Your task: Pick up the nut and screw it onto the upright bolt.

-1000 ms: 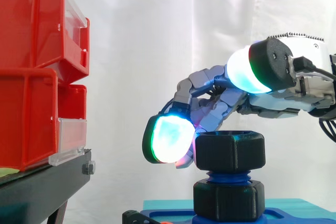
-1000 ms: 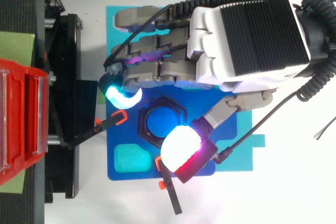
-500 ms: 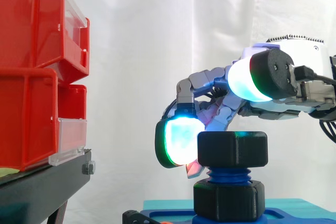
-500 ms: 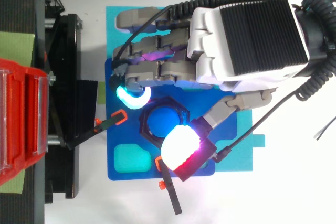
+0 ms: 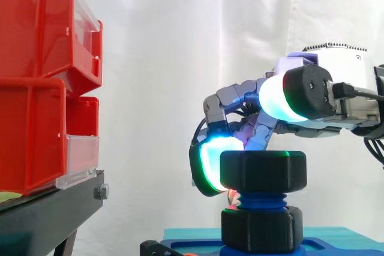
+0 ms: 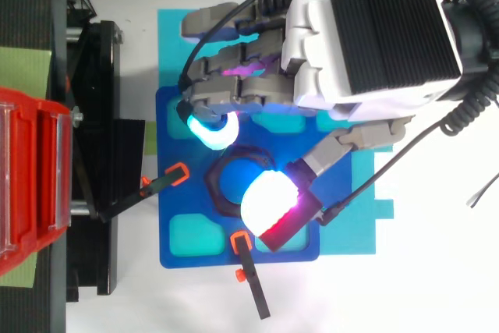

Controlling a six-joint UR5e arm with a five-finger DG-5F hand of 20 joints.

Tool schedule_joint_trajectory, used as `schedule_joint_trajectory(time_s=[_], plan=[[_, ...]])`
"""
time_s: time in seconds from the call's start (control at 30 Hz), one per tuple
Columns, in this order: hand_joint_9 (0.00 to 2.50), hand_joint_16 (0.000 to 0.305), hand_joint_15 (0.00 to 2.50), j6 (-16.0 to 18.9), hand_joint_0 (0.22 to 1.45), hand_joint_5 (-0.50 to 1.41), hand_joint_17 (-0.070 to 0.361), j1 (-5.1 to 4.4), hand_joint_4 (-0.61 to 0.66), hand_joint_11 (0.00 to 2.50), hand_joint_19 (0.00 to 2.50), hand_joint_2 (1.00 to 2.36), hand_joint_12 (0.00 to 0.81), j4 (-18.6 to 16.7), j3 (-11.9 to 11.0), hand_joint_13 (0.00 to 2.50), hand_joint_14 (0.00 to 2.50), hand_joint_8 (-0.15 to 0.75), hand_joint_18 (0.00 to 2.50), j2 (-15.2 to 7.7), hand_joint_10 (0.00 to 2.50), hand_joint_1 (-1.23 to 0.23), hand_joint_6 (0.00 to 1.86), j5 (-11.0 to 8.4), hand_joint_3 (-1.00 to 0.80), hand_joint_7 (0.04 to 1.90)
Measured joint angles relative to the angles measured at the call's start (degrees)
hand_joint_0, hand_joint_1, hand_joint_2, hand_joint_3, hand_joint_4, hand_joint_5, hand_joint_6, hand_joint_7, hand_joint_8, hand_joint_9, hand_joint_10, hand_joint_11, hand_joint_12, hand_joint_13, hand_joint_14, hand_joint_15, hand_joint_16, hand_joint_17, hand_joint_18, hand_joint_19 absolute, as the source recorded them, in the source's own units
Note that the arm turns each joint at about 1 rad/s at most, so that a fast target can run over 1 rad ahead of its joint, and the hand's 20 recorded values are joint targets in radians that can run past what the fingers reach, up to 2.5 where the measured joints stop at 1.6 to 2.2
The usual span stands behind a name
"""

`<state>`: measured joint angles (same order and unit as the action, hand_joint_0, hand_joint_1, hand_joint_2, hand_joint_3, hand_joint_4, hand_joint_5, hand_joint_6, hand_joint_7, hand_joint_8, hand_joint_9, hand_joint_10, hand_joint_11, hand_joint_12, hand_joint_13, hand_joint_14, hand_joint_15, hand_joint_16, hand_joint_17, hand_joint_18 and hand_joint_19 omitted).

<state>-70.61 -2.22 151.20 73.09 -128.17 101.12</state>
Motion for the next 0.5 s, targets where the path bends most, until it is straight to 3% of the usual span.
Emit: schedule_joint_trajectory(time_s=[0.33,0.4,0.5], plan=[[1.45,0.007,0.00,0.03,0.55,0.05,0.017,1.45,0.09,0.02,0.00,1.00,0.147,-0.26,0.01,0.95,0.00,0.259,0.61,0.01,0.00,-0.22,0.68,0.34,-0.50,1.11],[1.44,0.007,0.00,0.03,0.55,0.05,0.017,1.70,0.11,0.04,0.00,1.00,0.149,-0.36,-0.01,0.95,0.00,0.270,0.61,0.01,0.00,-0.22,0.66,0.54,-0.50,1.13],[1.37,0.009,0.00,0.05,0.55,0.05,0.021,2.05,0.14,0.03,0.00,1.00,0.166,-0.66,-0.03,0.92,0.00,0.271,0.57,0.02,0.00,-0.21,0.56,0.98,-0.50,1.33]])
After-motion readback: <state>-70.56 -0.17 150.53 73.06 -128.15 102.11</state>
